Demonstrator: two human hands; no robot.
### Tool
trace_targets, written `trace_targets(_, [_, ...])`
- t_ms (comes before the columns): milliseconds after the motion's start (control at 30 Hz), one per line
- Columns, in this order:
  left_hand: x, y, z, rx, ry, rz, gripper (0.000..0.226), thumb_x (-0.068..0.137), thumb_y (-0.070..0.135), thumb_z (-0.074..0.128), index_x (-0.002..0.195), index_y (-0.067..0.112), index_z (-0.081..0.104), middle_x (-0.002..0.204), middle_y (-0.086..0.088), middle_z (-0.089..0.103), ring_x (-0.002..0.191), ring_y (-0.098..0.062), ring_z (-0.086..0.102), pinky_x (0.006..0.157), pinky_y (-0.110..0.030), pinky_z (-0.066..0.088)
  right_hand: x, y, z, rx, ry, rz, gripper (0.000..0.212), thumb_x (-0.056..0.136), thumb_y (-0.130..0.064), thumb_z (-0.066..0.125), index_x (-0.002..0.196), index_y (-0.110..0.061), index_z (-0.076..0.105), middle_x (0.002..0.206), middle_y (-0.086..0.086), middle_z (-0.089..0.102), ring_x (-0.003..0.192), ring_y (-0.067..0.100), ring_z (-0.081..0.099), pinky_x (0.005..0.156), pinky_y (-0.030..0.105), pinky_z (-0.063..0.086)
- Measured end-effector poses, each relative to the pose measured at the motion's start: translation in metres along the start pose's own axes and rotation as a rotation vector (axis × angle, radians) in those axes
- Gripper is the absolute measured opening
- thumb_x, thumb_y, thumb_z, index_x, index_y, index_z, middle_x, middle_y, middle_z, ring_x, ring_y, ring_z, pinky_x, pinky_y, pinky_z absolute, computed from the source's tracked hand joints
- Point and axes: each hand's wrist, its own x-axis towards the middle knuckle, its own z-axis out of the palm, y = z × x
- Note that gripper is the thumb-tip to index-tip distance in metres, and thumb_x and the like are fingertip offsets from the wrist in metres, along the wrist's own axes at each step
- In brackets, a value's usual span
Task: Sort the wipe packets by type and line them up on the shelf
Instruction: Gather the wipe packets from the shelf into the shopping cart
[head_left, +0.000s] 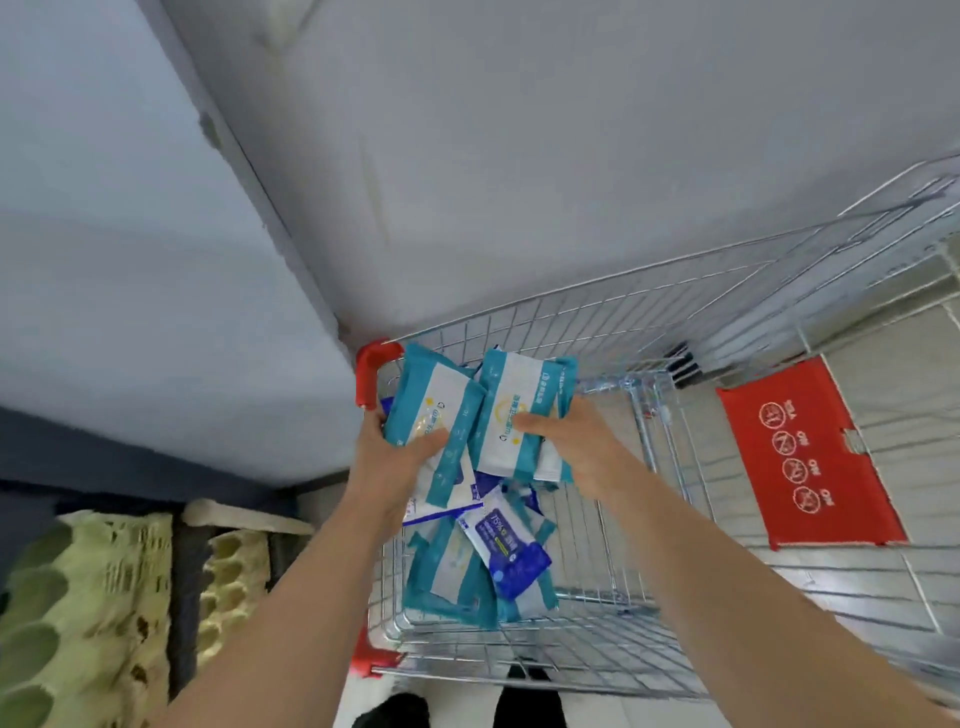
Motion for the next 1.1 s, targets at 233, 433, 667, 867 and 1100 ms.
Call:
trace_targets(233, [0.075, -0.065, 0.020, 0.025, 0.191, -0.033, 0.039, 0.075, 0.004, 0.078, 0.101, 0.020, 0.053, 0.100, -0.008, 0.070, 0.084, -0.027, 0.071, 0.069, -0.044, 0.059, 0.108, 0.052, -0.003, -0.080, -0.100, 0.051, 0.025, 0.079, 0.000, 0.073, 0.100, -0.011, 0.066, 0.096, 0.005, 0.073, 0.080, 0.014, 0.071, 0.069, 0.027, 0.058])
trace_targets(433, [0.110, -0.107, 0.028, 0.221, 0.320, -0.050, 0.040, 0.075, 0.015, 0.079, 0.103, 0.021, 0.050, 0.090, 0.003, 0.064, 0.079, -0.017, 0.065, 0.062, -0.029, 0.053, 0.172, 0.106, 0.000, -0.417, -0.065, 0.049, 0.069, 0.054, -0.058, 0.076, 0.109, -0.020, 0.056, 0.110, 0.006, 0.067, 0.101, 0.026, 0.064, 0.091, 0.044, 0.052])
trace_targets(667, [0.130, -0.117, 0.032, 0.320, 0.415, -0.065, 0.046, 0.077, 0.031, 0.078, 0.111, 0.020, 0.048, 0.089, 0.009, 0.057, 0.076, -0.008, 0.056, 0.075, -0.029, 0.044, 0.199, 0.112, 0.014, -0.621, 0.006, 0.099, 0.101, 0.065, -0.065, 0.071, 0.144, -0.018, 0.028, 0.141, 0.012, 0.038, 0.132, 0.033, 0.035, 0.108, 0.052, 0.033])
trace_targets(867, [0.116, -0.107, 0.031, 0.461, 0.429, -0.087, 0.059, 0.077, 0.040, 0.076, 0.123, 0.015, 0.050, 0.104, 0.003, 0.062, 0.090, -0.019, 0.059, 0.079, -0.032, 0.046, 0.186, 0.105, 0.010, -0.811, 0.139, -0.042, 0.108, 0.065, -0.066, 0.071, 0.146, -0.013, 0.022, 0.145, 0.013, 0.034, 0.136, 0.032, 0.031, 0.110, 0.050, 0.029])
trace_targets(1100, [0.045, -0.067, 0.021, 0.820, 0.358, 0.042, 0.043, 0.093, 0.024, 0.058, 0.135, 0.018, 0.049, 0.135, -0.003, 0.054, 0.112, -0.021, 0.057, 0.078, -0.029, 0.044, 0.103, 0.068, 0.014, -0.964, -0.101, -0.422, 0.053, 0.090, -0.037, 0.061, 0.134, -0.012, 0.046, 0.136, 0.007, 0.049, 0.128, 0.025, 0.041, 0.109, 0.036, 0.030])
